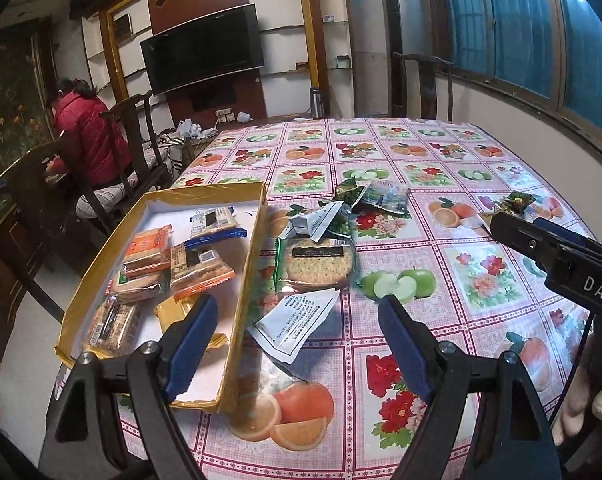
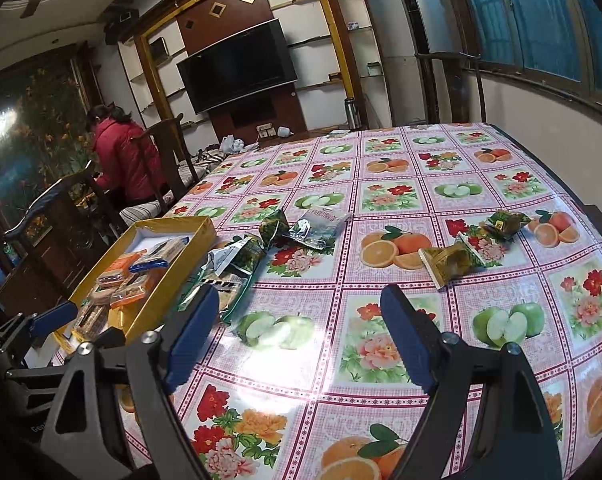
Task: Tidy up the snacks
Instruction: 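Grasp a green pea pouch with the right tool while the left grasps a gold pouch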
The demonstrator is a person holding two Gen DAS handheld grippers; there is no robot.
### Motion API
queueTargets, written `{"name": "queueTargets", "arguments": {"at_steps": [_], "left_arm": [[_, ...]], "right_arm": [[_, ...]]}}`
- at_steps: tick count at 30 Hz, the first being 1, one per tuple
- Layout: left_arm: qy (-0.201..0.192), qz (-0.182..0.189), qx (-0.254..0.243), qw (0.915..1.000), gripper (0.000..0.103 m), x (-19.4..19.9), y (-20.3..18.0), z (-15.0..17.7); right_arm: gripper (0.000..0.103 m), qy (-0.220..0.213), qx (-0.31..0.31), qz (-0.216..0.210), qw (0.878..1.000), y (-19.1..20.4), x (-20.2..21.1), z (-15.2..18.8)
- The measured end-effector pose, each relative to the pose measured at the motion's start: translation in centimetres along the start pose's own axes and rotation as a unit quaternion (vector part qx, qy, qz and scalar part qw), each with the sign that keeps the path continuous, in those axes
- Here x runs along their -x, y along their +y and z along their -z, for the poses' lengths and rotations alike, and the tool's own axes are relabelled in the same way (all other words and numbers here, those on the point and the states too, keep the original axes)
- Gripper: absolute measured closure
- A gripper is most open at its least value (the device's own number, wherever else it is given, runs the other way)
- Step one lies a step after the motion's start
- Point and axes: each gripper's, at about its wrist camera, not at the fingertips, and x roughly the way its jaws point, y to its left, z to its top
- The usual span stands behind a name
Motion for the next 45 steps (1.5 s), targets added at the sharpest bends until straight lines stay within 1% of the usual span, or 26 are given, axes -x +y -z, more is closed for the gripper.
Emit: {"name": "queueTargets", "arguments": {"at_steps": [4,8,10,13,16,17,19,20,22,26,30,32,33,35,36,37,38,41,42,45], "left_arm": [[0.007,0.0,-0.001,1.0,0.021,-0.4,-0.4,0.1],[0.023,0.026,0.011,0.9993,0.021,-1.2,-0.1,0.1],[0.027,0.029,0.025,0.9989,0.021,-1.4,0.7,0.2],[0.026,0.037,0.059,0.9973,0.021,-1.5,2.5,0.1],[0.023,0.066,0.107,0.9918,0.021,-1.7,4.2,0.2],[0.021,0.077,0.121,0.9894,0.021,-1.8,4.5,0.2],[0.02,0.094,0.136,0.986,0.021,-2.3,4.5,0.2],[0.022,0.098,0.137,0.9854,0.021,-2.5,4.3,0.2],[0.029,0.107,0.136,0.9845,0.021,-3.1,3.7,0.0],[0.043,0.112,0.109,0.9867,0.021,-3.6,2.4,-0.4],[0.045,0.119,0.074,0.9891,0.021,-3.6,1.0,-1.1],[0.049,0.133,0.063,0.9878,0.021,-3.9,0.2,-1.7],[0.054,0.146,0.057,0.9861,0.021,-4.2,-0.5,-2.2],[0.06,0.171,0.042,0.9826,0.021,-4.7,-2.0,-3.3],[0.061,0.182,0.031,0.9809,0.021,-5.0,-3.1,-4.0],[0.063,0.194,0.015,0.9788,0.021,-5.4,-4.5,-4.7],[0.065,0.207,-0.001,0.9763,0.021,-5.9,-5.9,-5.2],[0.065,0.233,-0.043,0.9693,0.021,-7.9,-10.7,-6.8],[0.065,0.241,-0.056,0.9666,0.021,-8.7,-12.3,-7.2],[0.066,0.268,-0.1,0.9558,0.022,-11.8,-17.0,-8.2]], "right_arm": [[0.02,0.004,-0.004,-0.011,1.0,-0.6,0.2,0.6],[0.02,0.008,-0.003,-0.019,1.0,-1.0,0.3,0.7],[0.02,0.009,-0.02,-0.028,0.999,-2.3,0.6,0.4],[0.02,0.015,-0.049,-0.021,0.998,-6.1,1.1,-0.8],[0.02,0.03,-0.091,-0.001,0.995,-11.9,1.2,-2.5],[0.02,0.033,-0.107,0.012,0.994,-13.9,1.1,-3.2],[0.025,0.036,-0.135,0.037,0.989,-17.3,0.7,-4.5],[0.025,0.04,-0.148,0.044,0.987,-18.6,0.3,-5.1],[0.025,0.054,-0.166,0.041,0.984,-20.2,-1.3,-5.8],[0.025,0.086,-0.203,0.048,0.974,-22.3,-5.7,-6.1],[0.025,0.085,-0.18,0.116,0.973,-23.1,-8.8,-7.0],[0.025,0.095,-0.18,0.118,0.972,-23.7,-9.9,-7.2],[0.025,0.102,-0.18,0.115,0.972,-23.9,-10.4,-7.2],[0.037,0.104,-0.171,0.107,0.974,-24.0,-11.2,-7.2],[0.052,0.109,-0.166,0.103,0.975,-23.9,-11.4,-7.0],[0.061,0.114,-0.167,0.095,0.975,-24.1,-11.8,-6.7],[0.061,0.109,-0.166,0.087,0.976,-24.2,-11.7,-6.6],[0.062,0.117,-0.157,0.09,0.976,-24.1,-11.4,-6.6],[0.062,0.116,-0.164,0.086,0.976,-24.2,-11.2,-6.5],[0.062,0.108,-0.204,0.053,0.972,-25.3,-10.5,-6.2]]}}
